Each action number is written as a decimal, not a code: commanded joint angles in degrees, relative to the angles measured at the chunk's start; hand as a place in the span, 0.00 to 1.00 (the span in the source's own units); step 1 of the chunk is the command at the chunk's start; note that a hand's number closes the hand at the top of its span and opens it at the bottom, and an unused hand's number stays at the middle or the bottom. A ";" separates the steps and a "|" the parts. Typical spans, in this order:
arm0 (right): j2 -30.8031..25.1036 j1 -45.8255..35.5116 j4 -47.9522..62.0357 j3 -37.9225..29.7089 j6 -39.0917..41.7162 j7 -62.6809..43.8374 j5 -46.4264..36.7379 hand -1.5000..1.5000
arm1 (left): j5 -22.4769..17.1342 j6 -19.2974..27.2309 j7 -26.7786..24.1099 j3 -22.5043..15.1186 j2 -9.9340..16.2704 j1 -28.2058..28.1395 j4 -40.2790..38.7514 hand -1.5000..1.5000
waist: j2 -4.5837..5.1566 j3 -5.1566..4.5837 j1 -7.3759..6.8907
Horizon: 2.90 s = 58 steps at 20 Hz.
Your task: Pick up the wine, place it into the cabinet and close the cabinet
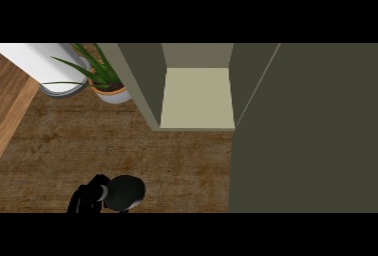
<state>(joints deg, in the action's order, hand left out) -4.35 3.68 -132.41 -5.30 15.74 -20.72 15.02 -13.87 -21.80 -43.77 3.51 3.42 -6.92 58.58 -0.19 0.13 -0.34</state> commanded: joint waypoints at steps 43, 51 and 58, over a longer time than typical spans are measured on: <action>1.05 2.00 -0.87 0.53 0.94 0.67 -0.40 0.00 | -6.10 49.38 27.54 -26.74 -3.42 32.63 14.67 1.00 | 0.21 -0.14 0.89; 1.19 1.18 -0.57 1.73 0.67 -0.04 -1.93 0.00 | -13.61 51.66 17.78 -30.36 -3.42 32.27 4.67 1.00 | 0.24 -0.15 0.88; 0.43 -1.17 -0.24 0.83 0.52 -0.86 -0.76 0.00 | -16.79 52.10 15.85 -30.48 -3.42 33.51 -0.24 1.00 | 0.22 -0.15 0.78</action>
<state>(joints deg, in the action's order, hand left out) -3.09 4.54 -132.11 -3.65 16.87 -19.67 13.01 -28.91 28.47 -26.79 -25.32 0.01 27.04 59.63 0.06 -0.01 0.52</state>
